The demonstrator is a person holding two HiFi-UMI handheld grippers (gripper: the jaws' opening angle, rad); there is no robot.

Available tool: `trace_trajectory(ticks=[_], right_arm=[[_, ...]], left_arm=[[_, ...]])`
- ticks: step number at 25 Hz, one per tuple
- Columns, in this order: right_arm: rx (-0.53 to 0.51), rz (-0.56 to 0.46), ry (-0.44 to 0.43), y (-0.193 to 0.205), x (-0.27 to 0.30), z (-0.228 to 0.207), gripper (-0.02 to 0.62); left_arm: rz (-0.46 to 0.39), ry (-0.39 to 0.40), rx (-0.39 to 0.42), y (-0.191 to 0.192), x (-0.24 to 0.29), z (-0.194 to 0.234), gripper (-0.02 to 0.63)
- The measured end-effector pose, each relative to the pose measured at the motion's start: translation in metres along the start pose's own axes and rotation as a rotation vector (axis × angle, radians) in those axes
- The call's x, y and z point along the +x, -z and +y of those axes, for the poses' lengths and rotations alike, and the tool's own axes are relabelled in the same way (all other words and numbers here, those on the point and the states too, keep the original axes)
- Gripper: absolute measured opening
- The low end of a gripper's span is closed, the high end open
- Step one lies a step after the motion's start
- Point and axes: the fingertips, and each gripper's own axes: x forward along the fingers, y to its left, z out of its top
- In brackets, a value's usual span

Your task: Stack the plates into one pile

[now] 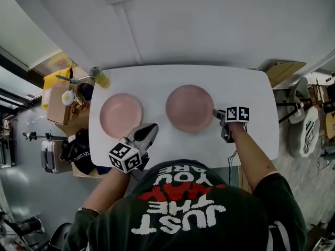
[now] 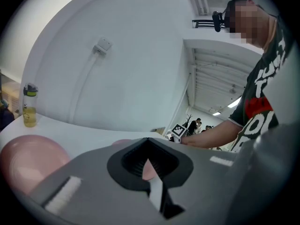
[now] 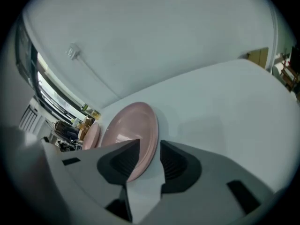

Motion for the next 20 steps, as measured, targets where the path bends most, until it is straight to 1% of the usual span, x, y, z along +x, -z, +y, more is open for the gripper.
trace_trajectory(ticks=[2, 4, 7, 11, 16, 17, 18, 20], right_arm=[[0.036, 0.043, -0.003, 0.002, 0.017, -0.007, 0.133], [0.034, 0.078, 0.006, 0.005, 0.031, -0.012, 0.138], [0.049, 0.119, -0.023, 0.011, 0.048, -0.011, 0.138], [0.079, 0.149, -0.040, 0.020, 0.062, -0.010, 0.137], [0.099, 0.170, -0.045, 0.018, 0.069, -0.007, 0.133], [0.107, 0.176, -0.048, 0.019, 0.070, -0.005, 0.122], [0.126, 0.180, -0.057, 0.020, 0.070, -0.004, 0.097], [0.194, 0.178, -0.095, 0.022, 0.071, -0.001, 0.075]], left_arm=[[0.003, -0.021, -0.016, 0.005, 0.000, 0.002, 0.000], [0.010, -0.033, -0.025, 0.010, 0.000, 0.004, 0.000], [0.026, -0.042, -0.032, 0.016, -0.001, 0.006, 0.000], [0.030, -0.052, -0.036, 0.019, -0.003, 0.007, 0.000], [0.032, -0.059, -0.044, 0.021, -0.006, 0.011, 0.000], [0.032, -0.061, -0.044, 0.021, -0.007, 0.011, 0.000], [0.031, -0.062, -0.045, 0.021, -0.007, 0.010, 0.000], [0.030, -0.065, -0.045, 0.021, -0.008, 0.009, 0.000]])
